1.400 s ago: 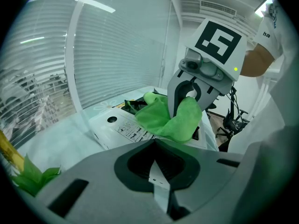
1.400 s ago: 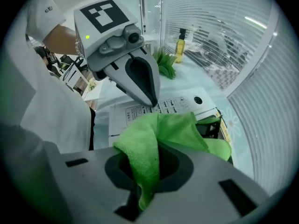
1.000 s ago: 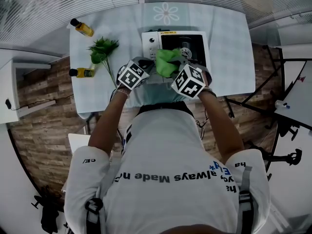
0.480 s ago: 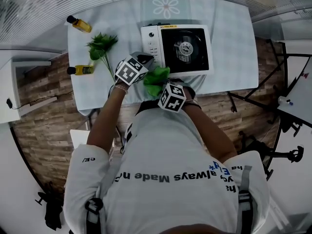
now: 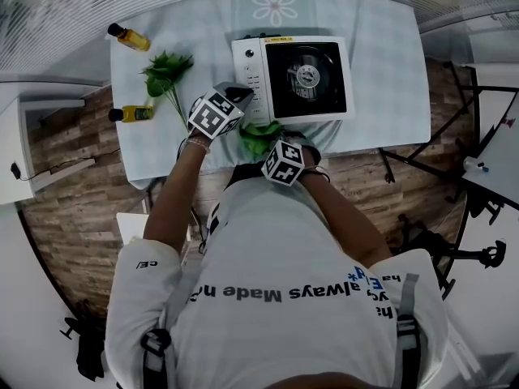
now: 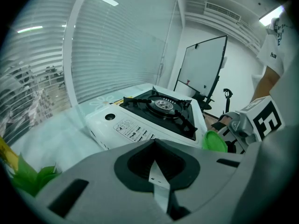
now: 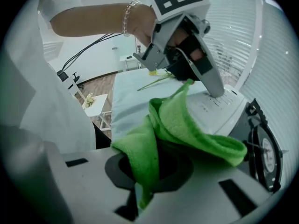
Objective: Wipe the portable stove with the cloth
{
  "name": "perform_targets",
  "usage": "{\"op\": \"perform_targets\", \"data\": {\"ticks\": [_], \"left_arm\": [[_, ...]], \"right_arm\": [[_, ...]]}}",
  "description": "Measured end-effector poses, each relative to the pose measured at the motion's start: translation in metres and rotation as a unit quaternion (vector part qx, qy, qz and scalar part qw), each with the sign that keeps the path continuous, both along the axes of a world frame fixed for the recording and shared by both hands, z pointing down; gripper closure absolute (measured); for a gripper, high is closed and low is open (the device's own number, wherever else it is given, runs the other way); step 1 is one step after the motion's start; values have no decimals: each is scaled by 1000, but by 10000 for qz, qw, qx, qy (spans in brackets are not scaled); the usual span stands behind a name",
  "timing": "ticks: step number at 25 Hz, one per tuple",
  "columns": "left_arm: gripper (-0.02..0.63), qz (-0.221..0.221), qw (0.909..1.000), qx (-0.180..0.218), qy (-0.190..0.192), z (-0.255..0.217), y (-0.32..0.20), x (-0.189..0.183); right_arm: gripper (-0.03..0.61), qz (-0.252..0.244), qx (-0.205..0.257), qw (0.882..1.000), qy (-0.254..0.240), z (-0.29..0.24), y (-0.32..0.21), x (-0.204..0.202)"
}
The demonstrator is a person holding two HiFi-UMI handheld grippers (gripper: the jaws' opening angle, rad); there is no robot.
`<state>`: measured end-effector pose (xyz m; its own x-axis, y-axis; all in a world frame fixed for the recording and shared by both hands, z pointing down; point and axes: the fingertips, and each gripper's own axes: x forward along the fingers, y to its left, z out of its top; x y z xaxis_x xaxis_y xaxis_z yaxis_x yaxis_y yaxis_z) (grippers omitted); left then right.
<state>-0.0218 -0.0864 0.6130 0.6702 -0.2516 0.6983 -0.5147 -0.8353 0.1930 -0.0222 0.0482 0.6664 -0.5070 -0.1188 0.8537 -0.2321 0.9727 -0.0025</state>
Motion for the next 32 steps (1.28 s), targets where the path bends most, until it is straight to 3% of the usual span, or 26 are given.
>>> {"op": "perform_targets", "data": {"ticks": [18,32], "left_arm": [[601,7,9998,81,-187,0,-1,0],[601,-130,9996,10,-232,0,0,-1]], "right_arm": [[555,1079,97,9936,311,3,-26,113],[555,1931,166,9783,738,1,-46,230]]}}
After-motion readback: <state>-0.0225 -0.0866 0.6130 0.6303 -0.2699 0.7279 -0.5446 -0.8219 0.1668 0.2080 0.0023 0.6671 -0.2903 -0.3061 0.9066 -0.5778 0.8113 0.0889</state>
